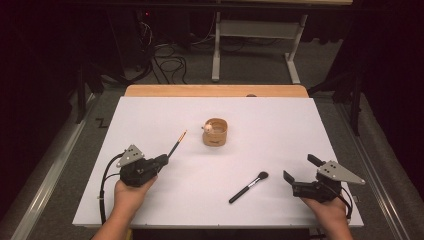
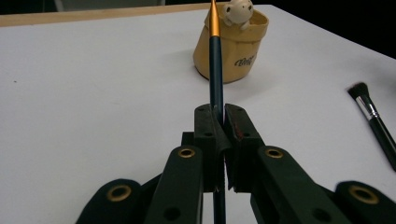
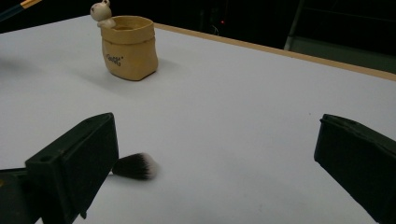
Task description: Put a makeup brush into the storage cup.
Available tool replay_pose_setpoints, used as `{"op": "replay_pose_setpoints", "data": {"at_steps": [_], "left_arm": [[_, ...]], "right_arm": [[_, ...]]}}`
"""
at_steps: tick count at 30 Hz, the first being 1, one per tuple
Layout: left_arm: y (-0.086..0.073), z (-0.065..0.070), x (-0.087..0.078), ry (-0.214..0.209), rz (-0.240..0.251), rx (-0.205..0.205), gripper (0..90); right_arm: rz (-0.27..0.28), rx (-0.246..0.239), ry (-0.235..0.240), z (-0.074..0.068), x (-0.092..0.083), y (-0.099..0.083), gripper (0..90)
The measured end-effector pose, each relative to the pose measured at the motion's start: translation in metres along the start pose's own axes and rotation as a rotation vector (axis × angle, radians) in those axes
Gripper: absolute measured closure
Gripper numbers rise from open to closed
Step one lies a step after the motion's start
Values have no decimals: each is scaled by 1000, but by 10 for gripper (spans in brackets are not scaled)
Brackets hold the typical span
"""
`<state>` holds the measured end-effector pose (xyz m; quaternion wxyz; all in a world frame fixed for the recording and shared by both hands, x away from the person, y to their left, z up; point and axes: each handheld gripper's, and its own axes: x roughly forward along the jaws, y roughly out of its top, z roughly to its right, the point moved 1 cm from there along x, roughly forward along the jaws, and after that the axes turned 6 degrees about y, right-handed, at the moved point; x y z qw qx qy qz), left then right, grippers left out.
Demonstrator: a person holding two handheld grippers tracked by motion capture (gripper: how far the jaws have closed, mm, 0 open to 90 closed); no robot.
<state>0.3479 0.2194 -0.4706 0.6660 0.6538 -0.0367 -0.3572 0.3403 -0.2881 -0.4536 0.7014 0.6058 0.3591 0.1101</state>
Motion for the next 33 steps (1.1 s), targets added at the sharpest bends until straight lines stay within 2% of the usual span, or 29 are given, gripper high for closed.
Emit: {"op": "replay_pose_setpoints", "data": {"at_steps": [1,2,4,5,7,10,11,16,18,19,21,23,25,30,33], "left_arm": [[0,0,0,0,0,0,845],[-1,0,-2,14,25,-2,845],[-2,0,-2,19,40,-9,845],[-2,0,-4,40,62,-12,845],[-3,0,-5,55,78,-17,845],[-3,-1,-6,62,85,-16,845],[-4,-1,-7,79,90,-11,845],[-5,-2,-9,105,108,-15,845],[-5,-2,-10,126,112,-18,844],[-6,-1,-11,159,118,-20,845],[-5,-1,-12,190,124,-27,845],[-6,-1,-12,203,128,-32,845],[-6,-1,-13,234,134,-34,845],[-4,0,-15,240,153,-41,845],[0,3,-18,231,170,-30,845]], "right_arm": [[0,1,-1,0,0,0,6],[-1,2,0,0,0,0,6],[-4,10,2,0,0,-1,6],[-4,9,2,0,0,-1,6],[-4,7,2,0,0,-1,6],[-4,3,1,0,1,-1,6],[-5,1,1,0,1,-1,6],[-7,6,-1,-1,1,-1,6],[-7,3,0,0,1,-1,6],[-7,3,0,0,1,-1,6],[-9,4,-1,-1,1,-1,6],[-7,0,1,0,1,-1,6],[-5,-4,1,0,1,-1,6],[-7,2,0,0,1,-1,6],[-5,-2,1,0,1,-1,6]]}}
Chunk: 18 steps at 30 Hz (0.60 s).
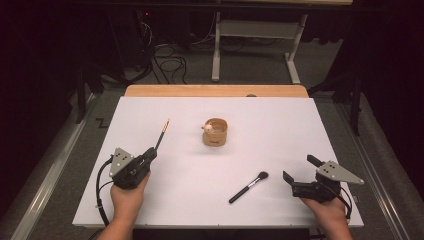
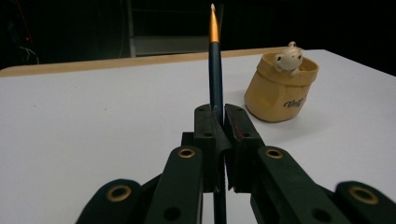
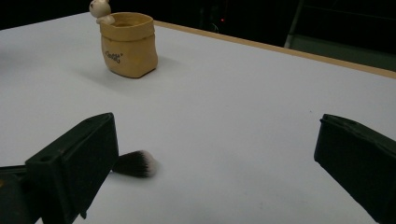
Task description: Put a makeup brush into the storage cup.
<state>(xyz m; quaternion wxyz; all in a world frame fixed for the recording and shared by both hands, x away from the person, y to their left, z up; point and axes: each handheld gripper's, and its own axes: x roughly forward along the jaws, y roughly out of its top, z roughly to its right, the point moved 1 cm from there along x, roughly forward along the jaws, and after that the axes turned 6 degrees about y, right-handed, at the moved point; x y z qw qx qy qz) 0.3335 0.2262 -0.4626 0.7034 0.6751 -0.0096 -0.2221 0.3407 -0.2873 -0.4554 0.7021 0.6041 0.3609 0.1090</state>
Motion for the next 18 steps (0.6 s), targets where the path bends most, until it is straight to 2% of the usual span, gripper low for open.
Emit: {"op": "replay_pose_setpoints", "data": {"at_steps": [5,17,18], "left_arm": [[6,3,-3,-2,35,-5,845],[20,23,-3,-63,75,28,845],[22,26,-3,-79,80,29,845]], "right_arm": [[0,2,-1,0,0,0,6],[-5,0,3,-1,0,0,6],[2,-6,10,-2,1,0,6]]}}
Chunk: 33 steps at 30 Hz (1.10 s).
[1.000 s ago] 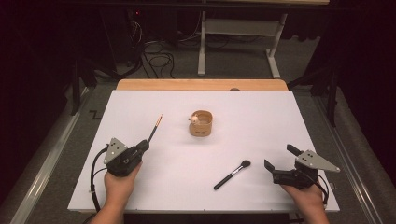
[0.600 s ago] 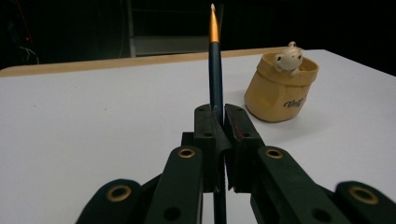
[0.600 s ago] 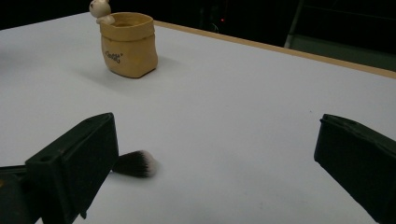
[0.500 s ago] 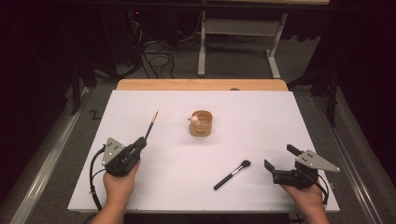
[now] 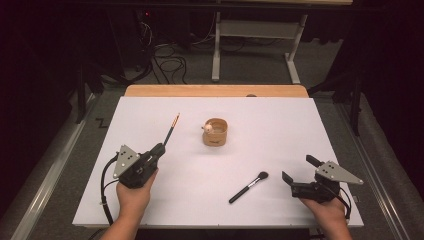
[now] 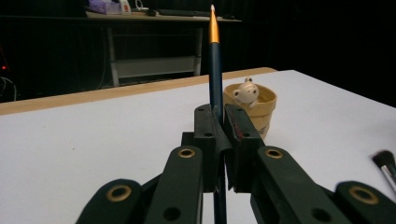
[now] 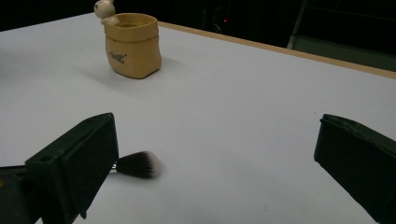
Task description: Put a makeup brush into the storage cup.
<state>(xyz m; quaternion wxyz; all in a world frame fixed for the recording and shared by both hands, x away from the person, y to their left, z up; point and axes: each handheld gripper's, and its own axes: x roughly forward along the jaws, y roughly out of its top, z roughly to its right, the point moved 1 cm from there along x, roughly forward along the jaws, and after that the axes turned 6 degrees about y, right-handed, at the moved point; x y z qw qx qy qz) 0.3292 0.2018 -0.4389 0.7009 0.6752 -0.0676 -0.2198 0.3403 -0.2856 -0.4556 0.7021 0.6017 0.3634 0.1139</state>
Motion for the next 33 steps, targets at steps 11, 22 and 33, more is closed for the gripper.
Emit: {"op": "replay_pose_setpoints", "data": {"at_steps": [11,22,33], "left_arm": [[-3,28,8,-119,9,1,845],[-11,48,7,-223,15,5,845],[-14,61,6,-252,20,19,845]], "right_arm": [[25,33,82,-14,2,9,23],[56,41,179,-35,8,20,62],[48,52,291,-59,33,43,172]]}}
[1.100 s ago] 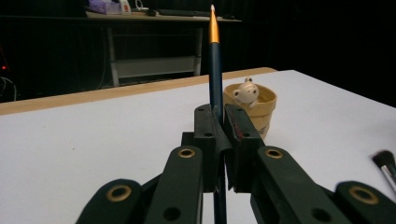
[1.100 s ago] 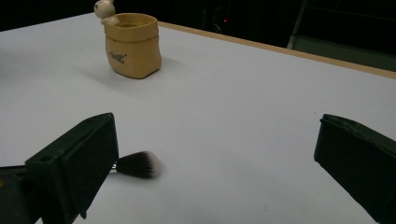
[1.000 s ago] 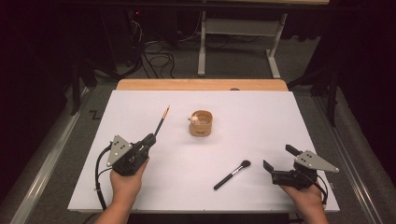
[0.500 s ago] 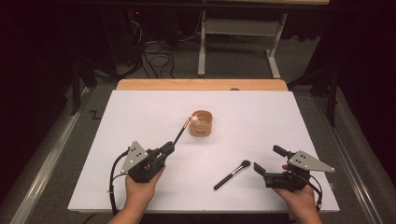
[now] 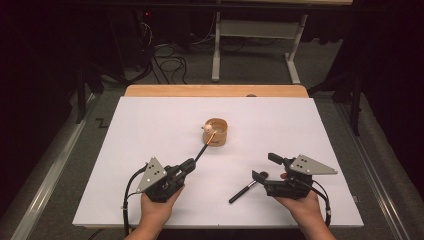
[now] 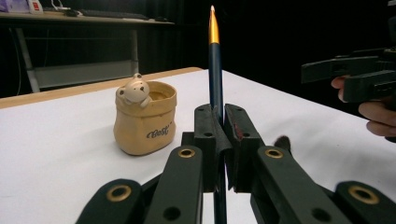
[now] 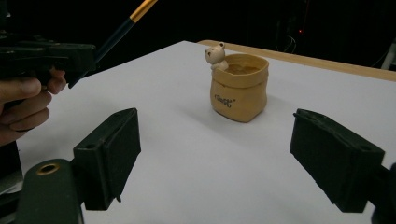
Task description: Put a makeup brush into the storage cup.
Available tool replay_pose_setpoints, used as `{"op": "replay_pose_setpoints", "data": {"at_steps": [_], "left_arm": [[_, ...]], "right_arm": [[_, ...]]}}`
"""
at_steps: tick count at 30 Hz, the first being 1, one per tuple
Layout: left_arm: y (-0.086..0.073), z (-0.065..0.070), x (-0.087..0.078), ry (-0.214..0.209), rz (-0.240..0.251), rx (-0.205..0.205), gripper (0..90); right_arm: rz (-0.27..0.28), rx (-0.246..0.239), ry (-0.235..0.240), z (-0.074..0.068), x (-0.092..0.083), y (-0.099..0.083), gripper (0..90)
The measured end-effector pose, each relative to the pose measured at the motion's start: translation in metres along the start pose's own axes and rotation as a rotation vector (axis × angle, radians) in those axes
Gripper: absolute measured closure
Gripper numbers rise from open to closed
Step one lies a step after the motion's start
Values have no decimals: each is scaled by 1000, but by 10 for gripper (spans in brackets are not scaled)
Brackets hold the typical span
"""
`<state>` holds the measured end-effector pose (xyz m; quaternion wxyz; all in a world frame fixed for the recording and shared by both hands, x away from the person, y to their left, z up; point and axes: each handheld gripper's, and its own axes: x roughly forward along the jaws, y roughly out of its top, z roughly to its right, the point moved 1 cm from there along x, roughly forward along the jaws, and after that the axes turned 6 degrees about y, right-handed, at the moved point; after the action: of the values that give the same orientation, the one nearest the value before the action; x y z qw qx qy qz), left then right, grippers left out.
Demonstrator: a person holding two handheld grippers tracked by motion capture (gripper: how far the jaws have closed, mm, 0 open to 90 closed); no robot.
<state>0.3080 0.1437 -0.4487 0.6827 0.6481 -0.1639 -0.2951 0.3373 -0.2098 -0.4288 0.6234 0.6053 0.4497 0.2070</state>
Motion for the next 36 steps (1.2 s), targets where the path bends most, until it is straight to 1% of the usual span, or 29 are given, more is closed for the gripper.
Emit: {"op": "replay_pose_setpoints", "data": {"at_steps": [3,4,5,6,10,14,16,18,23,25,31,32,33,34,36], "left_arm": [[0,1,-1,2,4,-2,845],[0,1,-1,2,4,-2,845],[-1,1,-2,6,9,1,845],[-1,1,-2,6,9,1,845],[-1,3,-4,9,13,-5,845],[-2,4,-3,10,16,-6,845],[-2,5,-3,9,14,-11,845],[-3,6,-3,9,13,-9,845],[-3,9,-1,2,11,-6,845],[-4,10,0,0,9,-1,845],[-4,11,0,-1,9,-2,845],[-4,11,1,-1,9,-1,845],[-5,11,1,-2,9,-1,845],[-5,13,2,-7,7,0,845],[-5,14,2,-7,5,3,845]], "right_arm": [[0,0,6,-3,7,4,185],[0,0,6,-3,7,4,185],[7,4,12,-4,12,8,194],[6,4,15,-6,14,10,201],[32,-2,29,-11,22,17,248],[68,19,54,-14,29,25,289],[76,27,57,-16,32,28,306],[85,37,72,-18,35,29,318],[91,46,91,-21,41,30,354],[93,45,91,-21,43,29,357],[102,60,100,-23,48,31,344],[103,63,101,-24,48,32,352],[108,53,94,-24,49,32,377],[115,55,89,-26,49,34,398],[117,60,91,-26,50,35,398]]}}
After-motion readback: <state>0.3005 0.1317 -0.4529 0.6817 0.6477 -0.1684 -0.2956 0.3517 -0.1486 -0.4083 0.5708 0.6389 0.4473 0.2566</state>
